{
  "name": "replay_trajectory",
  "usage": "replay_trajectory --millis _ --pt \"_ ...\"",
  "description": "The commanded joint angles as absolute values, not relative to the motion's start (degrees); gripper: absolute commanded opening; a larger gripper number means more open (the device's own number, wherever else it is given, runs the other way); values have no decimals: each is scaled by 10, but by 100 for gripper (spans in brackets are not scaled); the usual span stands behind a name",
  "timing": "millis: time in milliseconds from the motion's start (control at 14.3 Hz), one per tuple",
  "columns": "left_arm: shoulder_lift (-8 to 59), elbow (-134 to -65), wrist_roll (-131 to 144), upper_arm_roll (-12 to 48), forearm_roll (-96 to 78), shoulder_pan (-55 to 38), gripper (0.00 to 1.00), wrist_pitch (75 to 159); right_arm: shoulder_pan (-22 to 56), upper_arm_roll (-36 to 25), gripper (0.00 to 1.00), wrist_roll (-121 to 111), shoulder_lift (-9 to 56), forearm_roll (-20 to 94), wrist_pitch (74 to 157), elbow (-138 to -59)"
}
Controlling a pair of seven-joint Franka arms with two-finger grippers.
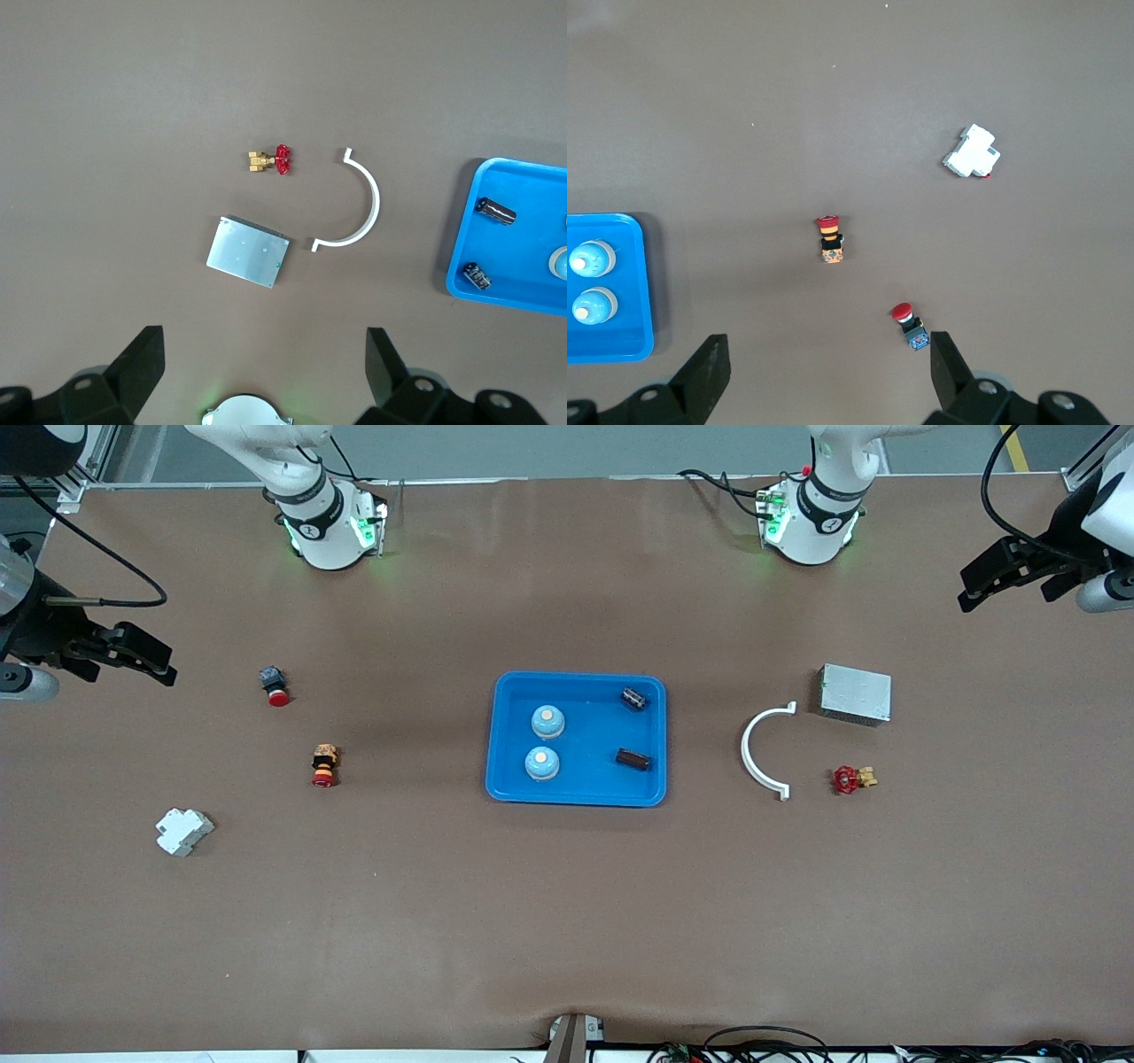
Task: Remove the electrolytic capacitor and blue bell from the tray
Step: 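Move both grippers from rest toward the blue tray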
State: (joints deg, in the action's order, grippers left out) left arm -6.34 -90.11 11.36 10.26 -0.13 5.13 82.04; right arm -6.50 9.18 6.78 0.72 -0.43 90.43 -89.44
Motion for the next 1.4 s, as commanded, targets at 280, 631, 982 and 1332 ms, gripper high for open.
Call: replay_trajectory --millis 280,631,982,1332 --pt "-49 -881 105 105 -1 55 100 809 -69 95 100 63 -1 -10 905 -900" --pt "35 -866 115 113 -5 43 100 809 -65 98 100 114 -51 48 935 -993" --pt "70 -944 248 127 0 -25 100 896 29 101 100 299 -81 49 977 -1072" --pt "101 -1066 440 140 -17 -63 100 1068 126 101 100 484 -76 52 1062 -1139"
